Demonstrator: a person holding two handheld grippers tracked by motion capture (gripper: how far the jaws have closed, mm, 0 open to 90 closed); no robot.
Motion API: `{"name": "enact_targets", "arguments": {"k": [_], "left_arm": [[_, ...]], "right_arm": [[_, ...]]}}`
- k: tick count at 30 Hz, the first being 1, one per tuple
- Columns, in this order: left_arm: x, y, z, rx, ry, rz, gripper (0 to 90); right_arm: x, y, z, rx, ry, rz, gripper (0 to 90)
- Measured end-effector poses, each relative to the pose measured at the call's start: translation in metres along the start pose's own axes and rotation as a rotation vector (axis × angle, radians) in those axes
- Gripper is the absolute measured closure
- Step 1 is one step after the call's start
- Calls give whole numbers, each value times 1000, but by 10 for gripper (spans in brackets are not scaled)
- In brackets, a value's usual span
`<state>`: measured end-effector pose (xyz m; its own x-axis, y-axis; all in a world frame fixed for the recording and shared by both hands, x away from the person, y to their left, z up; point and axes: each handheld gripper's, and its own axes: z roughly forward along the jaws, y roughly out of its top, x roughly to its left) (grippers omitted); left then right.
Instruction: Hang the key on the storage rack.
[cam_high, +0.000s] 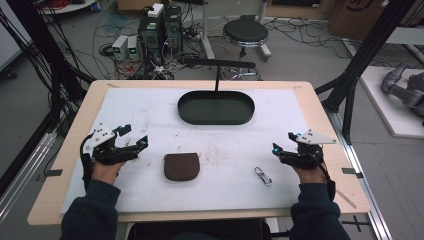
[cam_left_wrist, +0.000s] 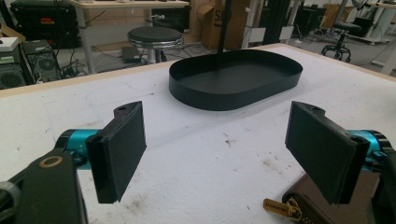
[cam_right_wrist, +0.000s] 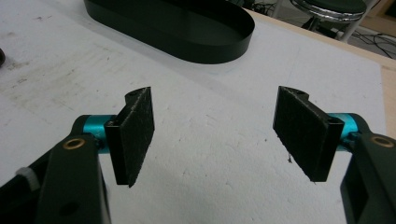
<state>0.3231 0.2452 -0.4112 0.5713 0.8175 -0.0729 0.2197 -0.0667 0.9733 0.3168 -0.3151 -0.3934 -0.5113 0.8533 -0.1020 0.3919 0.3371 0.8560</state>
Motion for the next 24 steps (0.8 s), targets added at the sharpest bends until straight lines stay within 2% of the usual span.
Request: {"name": "enact_targets", "arguments": {"k": [7,12,14,17,22,24], "left_arm": [[0,-1,2,7,-2,-2,205],[-1,0,3,5,-5,1,206],[-1,0,3,5,-6,4,207],[-1,0,4,0,-5,-2,208],[-2,2,5,-1,-14,6,209],[-2,2,5,-2,-15,4,209]], "right_arm": [[3,-1,-1,-6,12,-33,298],[12,-1,-3,-13,27,-100,344],[14,-1,-5,-16,26,-112,344],[14,-2,-6,-20,26,-98,339],[11,-5,-10,-17,31,-49,330],[11,-5,-10,-21,31,-46,330]]}}
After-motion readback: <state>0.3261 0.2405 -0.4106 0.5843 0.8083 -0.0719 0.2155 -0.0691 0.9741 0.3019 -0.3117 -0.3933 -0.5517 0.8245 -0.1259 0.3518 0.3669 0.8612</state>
